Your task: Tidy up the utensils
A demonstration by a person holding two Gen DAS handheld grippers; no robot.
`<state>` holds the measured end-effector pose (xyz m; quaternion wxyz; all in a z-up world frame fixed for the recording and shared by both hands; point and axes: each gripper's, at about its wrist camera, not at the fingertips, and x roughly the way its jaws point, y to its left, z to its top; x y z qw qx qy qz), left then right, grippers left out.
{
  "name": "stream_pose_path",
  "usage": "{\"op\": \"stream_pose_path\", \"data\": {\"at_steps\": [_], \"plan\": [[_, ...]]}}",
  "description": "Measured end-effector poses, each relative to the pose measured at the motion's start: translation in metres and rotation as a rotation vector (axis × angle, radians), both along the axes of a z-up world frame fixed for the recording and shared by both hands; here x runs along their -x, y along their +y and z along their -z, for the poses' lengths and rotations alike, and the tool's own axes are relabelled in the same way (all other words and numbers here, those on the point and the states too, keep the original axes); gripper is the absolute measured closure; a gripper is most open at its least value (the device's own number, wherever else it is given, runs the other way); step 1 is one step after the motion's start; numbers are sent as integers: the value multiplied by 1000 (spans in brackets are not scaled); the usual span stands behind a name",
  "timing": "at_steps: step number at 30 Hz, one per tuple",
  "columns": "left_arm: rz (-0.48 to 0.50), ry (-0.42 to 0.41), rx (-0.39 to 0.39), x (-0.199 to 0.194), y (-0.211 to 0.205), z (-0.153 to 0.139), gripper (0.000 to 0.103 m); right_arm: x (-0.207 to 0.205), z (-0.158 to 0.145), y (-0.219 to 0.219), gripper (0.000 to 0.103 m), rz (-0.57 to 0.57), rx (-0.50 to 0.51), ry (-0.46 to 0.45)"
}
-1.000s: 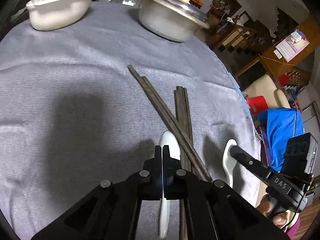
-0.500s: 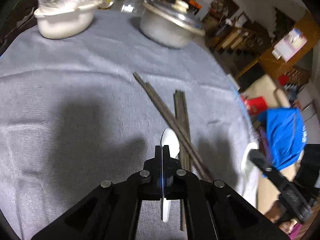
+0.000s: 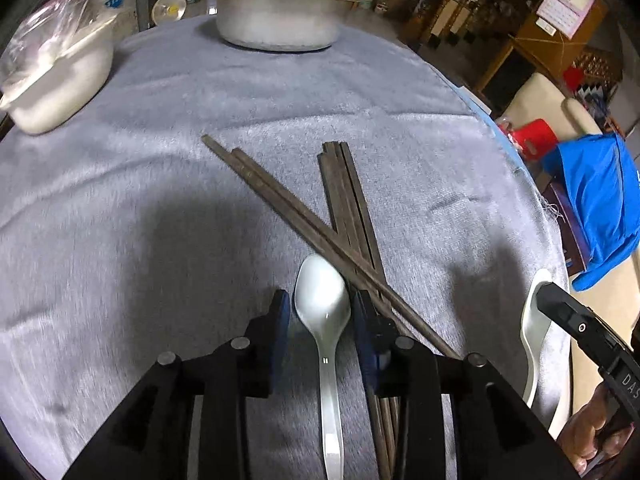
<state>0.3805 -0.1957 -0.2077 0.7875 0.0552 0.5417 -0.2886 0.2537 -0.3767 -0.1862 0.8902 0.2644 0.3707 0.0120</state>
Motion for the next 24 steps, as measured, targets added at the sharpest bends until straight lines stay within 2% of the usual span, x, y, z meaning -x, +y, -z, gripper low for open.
{"op": "stream_pose_path", "data": {"at_steps": [2,9,15,19,22,24], "plan": [[14,-24,-33,0,-2,3,74,1,0,-3,100,6,-12,-2],[18,-39,-42,8,10,0,75,4,-5,-4,100,9,-23,-15],[-78,-29,16,19,46,-8,75,12,-24,14,100,-7,1,-67],[-135,-100,119,34,73,-43,75,29,-52,32,100,-10,33,-160],[-179,-193,179,54,93,-79,75,46,-73,44,100,7,72,-240],[-218,-257,247,72,110,-105,75,61,-89,54,100,22,91,-306]]}}
